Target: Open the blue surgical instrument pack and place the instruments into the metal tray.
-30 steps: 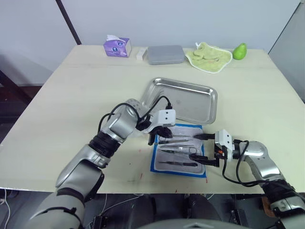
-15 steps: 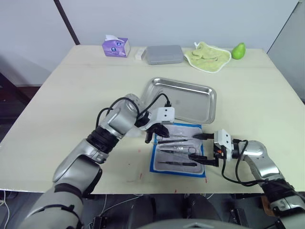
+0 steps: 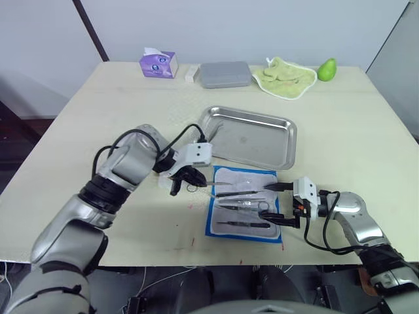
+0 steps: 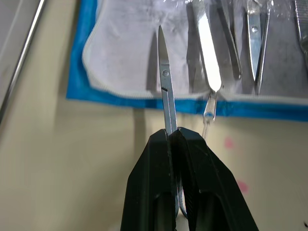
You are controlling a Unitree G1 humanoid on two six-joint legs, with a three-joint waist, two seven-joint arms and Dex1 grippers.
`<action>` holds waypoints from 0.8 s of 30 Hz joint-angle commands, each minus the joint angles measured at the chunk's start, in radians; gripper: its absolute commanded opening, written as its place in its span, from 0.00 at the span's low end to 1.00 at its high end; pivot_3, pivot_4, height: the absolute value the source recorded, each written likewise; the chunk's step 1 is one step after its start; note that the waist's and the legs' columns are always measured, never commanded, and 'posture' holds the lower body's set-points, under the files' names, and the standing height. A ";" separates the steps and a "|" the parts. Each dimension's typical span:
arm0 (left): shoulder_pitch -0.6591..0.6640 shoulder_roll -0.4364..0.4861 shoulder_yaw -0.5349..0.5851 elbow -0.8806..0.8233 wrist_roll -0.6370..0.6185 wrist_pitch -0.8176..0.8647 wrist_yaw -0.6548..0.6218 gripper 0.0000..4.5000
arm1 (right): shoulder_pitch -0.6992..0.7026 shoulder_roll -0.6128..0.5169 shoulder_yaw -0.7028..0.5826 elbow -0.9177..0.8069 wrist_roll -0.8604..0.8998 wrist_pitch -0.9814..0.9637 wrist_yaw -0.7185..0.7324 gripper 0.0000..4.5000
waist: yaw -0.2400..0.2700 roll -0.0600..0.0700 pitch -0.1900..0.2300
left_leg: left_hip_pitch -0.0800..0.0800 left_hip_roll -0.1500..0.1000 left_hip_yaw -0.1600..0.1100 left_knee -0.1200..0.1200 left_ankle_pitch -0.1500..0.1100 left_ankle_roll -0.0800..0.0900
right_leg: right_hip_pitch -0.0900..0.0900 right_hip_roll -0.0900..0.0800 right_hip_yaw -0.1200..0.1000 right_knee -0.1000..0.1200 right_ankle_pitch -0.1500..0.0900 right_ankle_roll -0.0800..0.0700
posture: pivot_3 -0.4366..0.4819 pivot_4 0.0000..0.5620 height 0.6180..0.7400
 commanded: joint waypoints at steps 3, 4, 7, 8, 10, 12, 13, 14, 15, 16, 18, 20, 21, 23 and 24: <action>0.020 0.008 0.167 -0.072 -0.110 0.083 0.059 0.01 | 0.038 -0.010 0.041 0.073 -0.062 0.056 0.000 1.00 | 0.002 -0.001 0.001 | 0.000 0.000 0.000 0.000 0.000 0.000 | 0.000 0.000 0.000 0.000 0.000 0.000 | 0.48 0.27 1.00; 0.026 -0.005 0.195 -0.081 -0.125 0.104 0.090 0.01 | 0.038 -0.009 0.039 0.072 -0.058 0.058 0.001 1.00 | 0.002 -0.001 0.001 | 0.000 0.000 0.000 0.000 0.000 0.000 | 0.000 0.001 0.003 0.000 0.000 0.000 | 0.48 0.27 1.00; 0.041 -0.039 0.253 -0.128 -0.166 0.227 0.185 0.01 | 0.035 -0.007 0.037 0.068 -0.056 0.063 0.002 1.00 | 0.002 -0.002 0.001 | 0.000 0.000 0.000 0.000 0.000 0.000 | 0.000 0.004 0.007 0.000 0.000 0.000 | 0.48 0.27 1.00; 0.041 -0.063 0.276 -0.142 -0.181 0.287 0.229 0.01 | 0.033 -0.006 0.037 0.067 -0.055 0.064 0.002 1.00 | 0.002 -0.001 0.001 | 0.000 0.000 0.000 0.000 0.000 0.000 | 0.000 0.004 0.007 0.000 0.000 0.000 | 0.48 0.27 1.00; 0.039 -0.106 0.311 -0.158 -0.196 0.361 0.309 0.01 | 0.031 -0.006 0.036 0.067 -0.055 0.065 0.004 1.00 | 0.002 -0.002 0.001 | 0.000 0.000 0.000 0.000 0.000 0.000 | 0.000 0.004 0.007 0.000 0.000 0.000 | 0.48 0.27 1.00; 0.024 -0.174 0.356 -0.172 -0.209 0.445 0.412 0.01 | 0.030 -0.007 0.036 0.067 -0.055 0.065 0.007 1.00 | 0.002 -0.002 0.001 | 0.000 0.000 -0.001 0.000 0.000 0.000 | 0.000 0.004 0.008 0.000 0.000 0.000 | 0.48 0.27 1.00; 0.015 -0.208 0.368 -0.176 -0.200 0.471 0.469 0.01 | 0.029 -0.008 0.036 0.067 -0.055 0.065 0.008 1.00 | 0.002 -0.002 0.001 | 0.000 0.000 -0.001 0.000 0.000 0.000 | 0.000 0.004 0.008 0.000 0.000 0.000 | 0.48 0.27 1.00; 0.010 -0.228 0.373 -0.180 -0.196 0.487 0.510 0.01 | 0.028 -0.008 0.036 0.068 -0.055 0.066 0.010 1.00 | 0.002 -0.002 0.001 | 0.000 0.000 -0.001 0.000 0.000 0.000 | 0.000 0.005 0.008 0.001 0.000 0.000 | 0.48 0.27 1.00; 0.005 -0.243 0.374 -0.183 -0.193 0.500 0.542 0.01 | 0.027 -0.009 0.036 0.068 -0.055 0.066 0.011 1.00 | 0.002 -0.003 0.002 | 0.000 0.000 -0.001 0.000 0.000 0.000 | 0.000 0.005 0.008 0.001 0.000 0.000 | 0.48 0.27 1.00; 0.003 -0.250 0.374 -0.187 -0.195 0.508 0.563 0.01 | 0.027 -0.009 0.035 0.068 -0.056 0.066 0.012 1.00 | 0.000 -0.003 0.002 | -0.001 0.000 -0.001 0.000 0.000 0.000 | 0.000 0.005 0.008 0.000 0.000 0.000 | 0.48 0.27 1.00; -0.072 -0.369 0.395 -0.121 -0.153 0.611 0.736 0.01 | 0.024 -0.015 0.034 0.070 -0.056 0.065 0.015 1.00 | 0.003 -0.003 0.002 | 0.000 0.000 -0.001 0.000 0.000 0.000 | 0.000 0.005 0.009 0.000 0.000 0.000 | 0.48 0.27 1.00; -0.123 -0.458 0.412 -0.063 -0.131 0.658 0.859 0.01 | 0.023 -0.018 0.033 0.069 -0.056 0.067 0.016 1.00 | 0.011 -0.006 0.003 | -0.001 -0.001 -0.003 0.002 0.000 0.000 | 0.001 0.006 0.009 0.000 0.000 0.001 | 0.48 0.27 1.00; -0.135 -0.479 0.404 -0.043 -0.118 0.640 0.897 0.01 | 0.021 -0.019 0.034 0.070 -0.058 0.066 0.017 1.00 | 0.011 -0.006 0.002 | -0.001 -0.001 -0.003 0.002 0.000 0.000 | 0.002 0.006 0.009 0.000 0.000 0.001 | 0.48 0.27 1.00; -0.156 -0.524 0.404 0.010 -0.090 0.593 0.983 0.01 | 0.019 -0.020 0.033 0.070 -0.056 0.068 0.017 1.00 | 0.006 -0.005 0.003 | -0.001 -0.002 -0.002 0.002 0.000 0.000 | 0.002 0.006 0.011 0.000 0.000 0.001 | 0.48 0.27 1.00; -0.165 -0.543 0.399 0.035 -0.078 0.566 1.017 0.01 | 0.019 -0.020 0.032 0.070 -0.055 0.069 0.017 1.00 | 0.001 -0.004 0.003 | -0.001 -0.002 -0.002 0.002 0.000 0.000 | 0.002 0.006 0.011 0.000 0.000 0.001 | 0.48 0.27 1.00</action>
